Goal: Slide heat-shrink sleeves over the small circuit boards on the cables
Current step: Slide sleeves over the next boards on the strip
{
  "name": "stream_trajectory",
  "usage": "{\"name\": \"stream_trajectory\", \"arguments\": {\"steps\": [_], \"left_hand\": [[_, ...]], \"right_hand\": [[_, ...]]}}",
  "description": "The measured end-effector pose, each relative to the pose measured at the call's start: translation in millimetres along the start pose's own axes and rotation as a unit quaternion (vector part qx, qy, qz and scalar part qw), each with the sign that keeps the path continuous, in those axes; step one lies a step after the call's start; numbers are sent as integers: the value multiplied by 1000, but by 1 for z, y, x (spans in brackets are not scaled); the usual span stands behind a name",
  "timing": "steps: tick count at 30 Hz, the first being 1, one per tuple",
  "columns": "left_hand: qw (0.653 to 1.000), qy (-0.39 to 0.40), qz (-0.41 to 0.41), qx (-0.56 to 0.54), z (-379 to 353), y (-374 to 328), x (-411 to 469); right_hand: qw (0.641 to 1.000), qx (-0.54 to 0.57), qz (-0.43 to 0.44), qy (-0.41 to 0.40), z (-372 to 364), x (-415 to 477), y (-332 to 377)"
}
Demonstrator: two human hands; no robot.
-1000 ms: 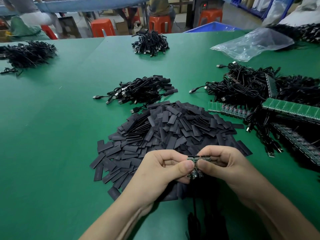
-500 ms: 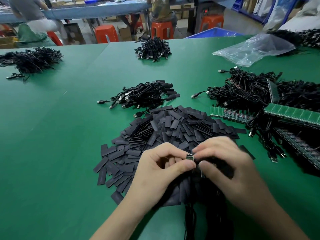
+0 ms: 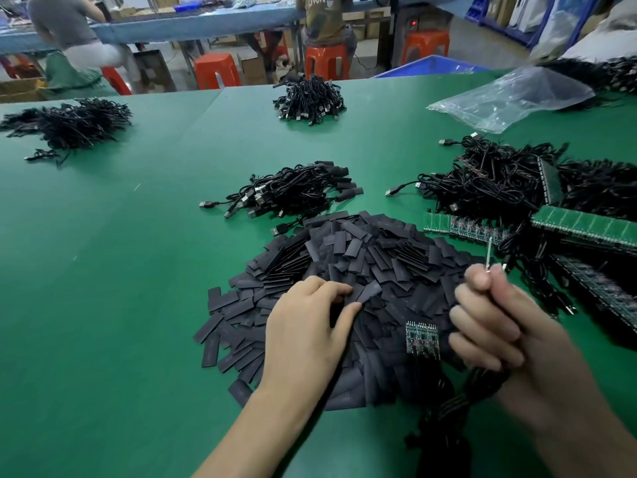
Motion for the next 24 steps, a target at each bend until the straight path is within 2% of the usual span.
{"name": "stream_trajectory", "arguments": {"steps": [3,6,9,11,12,13,14,15,17,19,22,24], "left_hand": [[1000,-10,-6,0,3,0,0],[999,-38,-23,-11,9,-1,0],[988,-45,10,-148,12,1,-2],[964,-21,46,-262,11,0,-5],[953,-7,49,-299,11,-2,-6],[944,9,47,-327,11,-4,-8],[935,26,44,-352,10,-6,-9],[925,42,41,-374,9,-8,-10],[908,73,38,-411,7,-11,-12],[893,94,36,-438,5,-14,-14],[887,104,31,-448,3,-17,-16],[897,96,25,-431,4,-16,-16]], "right_hand": [[991,128,-13,44,7,1,9],[984,165,-8,64,14,3,18],[977,188,10,101,16,0,33],[983,160,54,77,19,-1,44],[993,61,96,12,22,-1,46],[982,-109,127,-82,24,-3,47],[932,-291,141,-162,26,-5,47],[880,-411,131,-198,23,-6,42],[810,-553,114,-159,9,-5,27],[748,-649,85,-105,-1,-6,10],[743,-662,54,-81,-5,-5,-5],[747,-658,51,-81,-7,-3,-7]]}}
Point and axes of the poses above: each hand's wrist, its own x-axis towards the middle knuckle, its own z-axis out of the back of the hand, y = z × x, the point moved 3 cm from there along x, towards the middle knuckle, and after that the axes turned 8 degrees about -x, right-handed, at the moved point
